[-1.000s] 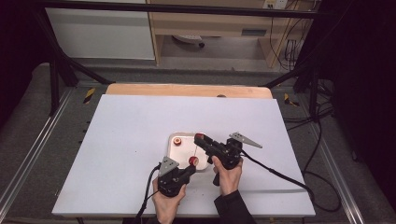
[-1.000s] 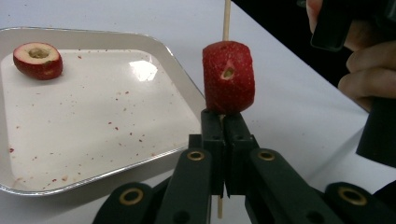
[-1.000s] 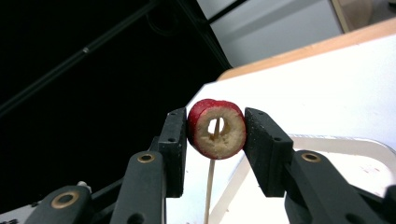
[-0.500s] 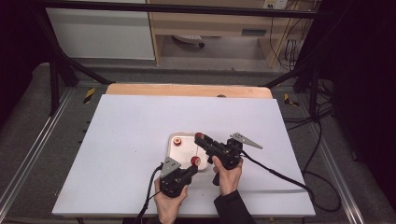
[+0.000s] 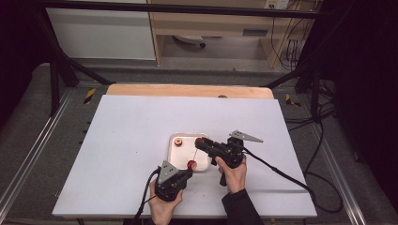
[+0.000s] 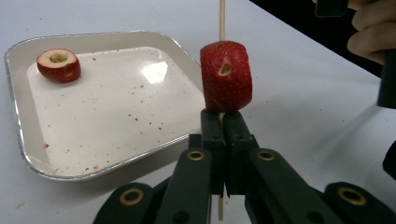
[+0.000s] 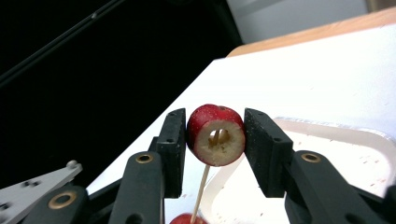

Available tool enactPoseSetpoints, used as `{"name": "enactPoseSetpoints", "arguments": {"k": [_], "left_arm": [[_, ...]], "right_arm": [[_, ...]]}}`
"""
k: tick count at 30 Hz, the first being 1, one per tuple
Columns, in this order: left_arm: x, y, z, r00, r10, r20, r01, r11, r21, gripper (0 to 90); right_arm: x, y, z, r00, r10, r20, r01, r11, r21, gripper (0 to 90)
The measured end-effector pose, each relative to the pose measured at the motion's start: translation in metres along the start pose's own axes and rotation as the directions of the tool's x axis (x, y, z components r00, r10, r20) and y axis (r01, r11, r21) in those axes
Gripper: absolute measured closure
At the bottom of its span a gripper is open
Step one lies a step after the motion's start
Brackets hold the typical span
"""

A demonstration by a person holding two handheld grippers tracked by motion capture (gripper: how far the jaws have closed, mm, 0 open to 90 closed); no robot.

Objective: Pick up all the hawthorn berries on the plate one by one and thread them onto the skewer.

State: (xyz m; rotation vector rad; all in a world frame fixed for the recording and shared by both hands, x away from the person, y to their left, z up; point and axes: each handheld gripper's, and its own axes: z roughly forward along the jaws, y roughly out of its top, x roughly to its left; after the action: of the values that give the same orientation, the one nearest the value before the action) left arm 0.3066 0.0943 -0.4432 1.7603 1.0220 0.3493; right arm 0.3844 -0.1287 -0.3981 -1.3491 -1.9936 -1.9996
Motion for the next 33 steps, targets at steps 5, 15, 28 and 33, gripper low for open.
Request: {"name": "enactPoseSetpoints", "arguments": {"k": [5, 15, 28, 33], "left_arm": [[-0.002, 0.001, -0.002, 0.9996, -0.026, 0.011, 0.026, 0.9994, -0.023, 88.7], [-0.006, 0.002, -0.004, 0.9993, -0.036, 0.004, 0.036, 0.9987, -0.036, 88.8], [-0.007, -0.001, -0.004, 0.9945, -0.103, 0.016, 0.104, 0.9935, -0.047, 88.7], [-0.01, -0.004, 0.002, 0.9932, -0.116, 0.003, 0.116, 0.993, -0.019, 88.7]], "right_arm": [[0.003, -0.002, 0.0, 0.9996, 0.026, -0.003, -0.027, 0.999, -0.036, 61.6], [0.003, -0.005, 0.003, 0.9988, 0.046, -0.014, -0.047, 0.9965, -0.07, 61.9], [0.006, -0.003, 0.002, 0.9986, 0.051, -0.014, -0.052, 0.9906, -0.126, 61.8], [0.007, -0.006, 0.001, 0.9991, 0.042, 0.005, -0.041, 0.9925, -0.115, 61.8]]}}
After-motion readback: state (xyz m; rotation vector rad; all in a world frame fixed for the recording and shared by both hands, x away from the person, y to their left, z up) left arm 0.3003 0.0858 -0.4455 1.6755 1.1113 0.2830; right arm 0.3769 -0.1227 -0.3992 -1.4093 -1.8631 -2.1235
